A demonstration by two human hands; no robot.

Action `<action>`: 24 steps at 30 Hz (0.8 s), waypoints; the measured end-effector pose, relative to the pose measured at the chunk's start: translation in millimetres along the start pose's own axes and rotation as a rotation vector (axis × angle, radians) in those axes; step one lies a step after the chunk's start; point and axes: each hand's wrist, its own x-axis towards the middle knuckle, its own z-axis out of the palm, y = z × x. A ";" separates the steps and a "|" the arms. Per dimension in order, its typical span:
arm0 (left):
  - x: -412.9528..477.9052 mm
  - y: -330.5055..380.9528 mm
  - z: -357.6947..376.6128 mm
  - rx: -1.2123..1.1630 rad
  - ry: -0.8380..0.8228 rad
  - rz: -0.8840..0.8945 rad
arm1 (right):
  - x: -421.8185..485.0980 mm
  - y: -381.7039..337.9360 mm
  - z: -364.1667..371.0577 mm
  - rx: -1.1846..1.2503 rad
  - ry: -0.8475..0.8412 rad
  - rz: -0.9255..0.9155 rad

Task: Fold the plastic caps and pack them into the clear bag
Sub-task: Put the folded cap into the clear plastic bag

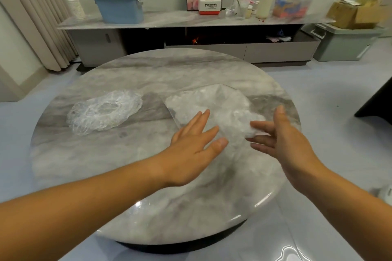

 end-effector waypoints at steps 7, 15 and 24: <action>-1.5 -12.5 8.6 0.019 0.068 -0.060 | 12.0 -8.9 28.5 0.134 -0.228 0.117; -6.6 -21.7 3.2 -0.118 0.056 0.004 | 39.2 -25.0 65.2 0.283 -0.343 0.089; -6.2 -32.5 -3.0 -0.277 0.074 0.055 | 55.3 -32.6 96.3 0.437 -0.396 0.114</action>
